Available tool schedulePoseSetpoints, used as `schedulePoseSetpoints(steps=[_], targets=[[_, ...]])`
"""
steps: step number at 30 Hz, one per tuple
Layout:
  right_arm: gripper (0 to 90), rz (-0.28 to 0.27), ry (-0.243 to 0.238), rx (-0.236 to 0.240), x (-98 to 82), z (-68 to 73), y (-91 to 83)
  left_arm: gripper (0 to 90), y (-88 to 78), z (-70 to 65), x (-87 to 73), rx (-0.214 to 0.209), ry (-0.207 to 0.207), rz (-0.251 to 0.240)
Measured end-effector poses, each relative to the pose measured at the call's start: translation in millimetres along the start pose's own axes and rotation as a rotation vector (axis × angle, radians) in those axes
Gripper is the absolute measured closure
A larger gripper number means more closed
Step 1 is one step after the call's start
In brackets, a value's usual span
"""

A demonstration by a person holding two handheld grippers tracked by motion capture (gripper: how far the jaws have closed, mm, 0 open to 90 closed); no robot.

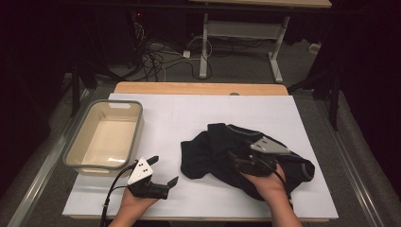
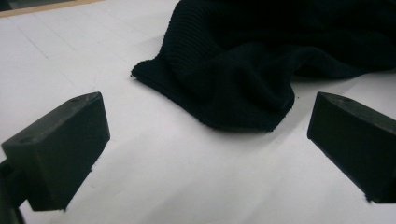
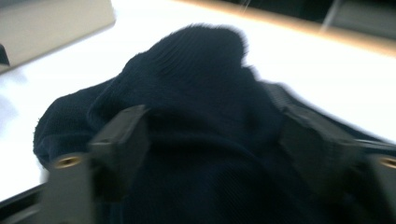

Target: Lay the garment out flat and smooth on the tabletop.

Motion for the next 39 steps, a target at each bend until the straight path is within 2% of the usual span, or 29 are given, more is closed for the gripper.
schedulePoseSetpoints(steps=[1, 2, 3, 4, 5, 6, 7, 8, 9, 11, 12, 13, 15, 18, 20, 21, 22, 23, 24, 25, 27, 30, 31, 32, 33, 34, 35, 37, 39], targets=[[22.3, 0.0, 0.0, 0.0, 0.0, 0.0, 0.0, 0.0, -0.3, 0.1, -0.1, -0.001, -0.002, -0.003], [22.8, 0.043, 0.002, 0.017, 1.2, 2.6, 10.3, 0.0, -0.6, 0.4, -0.1, -0.003, -0.003, -0.007], [32.4, 0.137, -0.037, 0.01, -6.3, 7.2, 28.4, 0.0, -1.2, 1.0, -0.2, -0.006, -0.009, -0.013], [32.4, 0.137, -0.037, 0.01, -6.3, 7.2, 28.4, 0.0, -1.2, 1.0, -0.2, -0.006, -0.009, -0.013], [61.7, 0.147, -0.067, -0.013, -16.6, 10.8, 33.2, 0.0, -1.7, 1.3, -0.3, -0.01, -0.01, -0.016], [75.7, 0.105, -0.08, -0.013, -18.7, 12.7, 27.7, 0.0, -1.7, 1.3, -0.3, -0.01, -0.01, -0.016], [79.6, 0.059, -0.091, -0.006, -19.4, 15.4, 20.1, 0.0, -2.0, 1.1, -0.4, -0.011, -0.009, -0.02], [79.6, 0.059, -0.091, -0.006, -19.4, 15.4, 20.1, 0.0, -2.0, 1.1, -0.4, -0.011, -0.009, -0.02], [81.1, 0.008, -0.136, -0.003, -22.3, 24.1, 3.5, 0.0, -1.9, 1.0, -0.4, -0.011, -0.008, -0.02], [81.2, -0.021, -0.165, 0.006, -28.7, 34.1, -12.3, 0.0, -1.5, 1.1, -0.2, -0.012, -0.008, -0.015], [81.2, -0.021, -0.165, 0.006, -28.7, 34.1, -12.3, 0.0, -1.5, 1.1, -0.2, -0.012, -0.008, -0.015], [81.2, -0.035, -0.203, 0.022, -37.5, 43.4, -26.2, 0.0, -1.3, 1.0, -0.2, -0.013, -0.008, -0.014], [81.2, -0.035, -0.236, 0.034, -49.4, 52.2, -38.8, 0.0, -1.2, 1.1, -0.2, -0.012, -0.009, -0.013], [81.2, -0.025, -0.246, 0.03, -60.8, 56.4, -49.8, 0.0, -1.2, 1.2, -0.2, -0.011, -0.01, -0.013], [81.3, -0.021, -0.238, 0.022, -70.7, 55.1, -61.6, 0.0, -1.3, 1.1, -0.2, -0.01, -0.01, -0.014], [81.4, -0.01, -0.227, 0.002, -81.6, 51.6, -73.3, 0.0, -1.5, 1.1, -0.2, -0.011, -0.009, -0.014], [81.4, -0.01, -0.227, 0.002, -81.6, 51.6, -73.3, 0.0, -1.5, 1.1, -0.2, -0.011, -0.009, -0.014], [81.5, -0.004, -0.203, -0.017, -92.5, 43.6, -85.5, 0.0, -1.5, 1.4, -0.1, -0.011, -0.011, -0.014], [81.5, -0.004, -0.203, -0.017, -92.5, 43.6, -85.5, 0.0, -1.5, 1.4, -0.1, -0.011, -0.011, -0.014], [81.6, -0.007, -0.156, -0.037, -102.6, 32.1, -99.0, 0.0, -1.4, 1.5, -0.1, -0.012, -0.013, -0.014], [81.7, -0.015, -0.117, -0.063, -112.1, 18.9, -113.4, 0.0, -1.3, 1.6, -0.1, -0.013, -0.014, -0.013], [81.8, -0.028, -0.063, -0.136, -125.4, -2.4, -134.4, 0.0, -1.1, 2.2, 0.1, -0.019, -0.021, -0.009], [81.8, -0.028, -0.063, -0.136, -125.4, -2.4, -134.4, 0.0, -1.1, 2.2, 0.1, -0.019, -0.021, -0.009], [81.8, -0.029, -0.044, -0.167, -129.4, -10.4, -141.0, 0.0, -1.0, 2.2, 0.2, -0.02, -0.021, -0.008], [81.8, -0.038, -0.013, -0.238, -136.2, -26.9, -151.8, 0.0, -0.5, 2.2, 0.4, -0.02, -0.024, -0.004], [81.8, -0.038, -0.013, -0.238, -136.2, -26.9, -151.8, 0.0, -0.5, 2.2, 0.4, -0.02, -0.024, -0.004], [81.8, -0.043, 0.023, -0.279, -141.8, -41.2, -158.3, 0.0, 0.3, 1.8, 0.7, -0.017, -0.024, 0.007], [81.8, -0.046, 0.045, -0.279, -144.1, -45.9, -159.3, 0.0, 1.0, 0.8, 1.0, -0.019, -0.021, 0.018], [81.7, -0.049, 0.047, -0.258, -144.6, -44.8, -156.4, 0.0, 5.8, -6.8, 3.0, -0.049, -0.008, 0.052]])
Point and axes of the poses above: each handheld gripper's, and its own axes: y roughly forward along the jaws, x roughly out of its top, z roughly to its left, the point moved 4 cm from there along y, roughly forward along the jaws, and after that the axes turned 4 degrees about z, right-handed, at the moved point
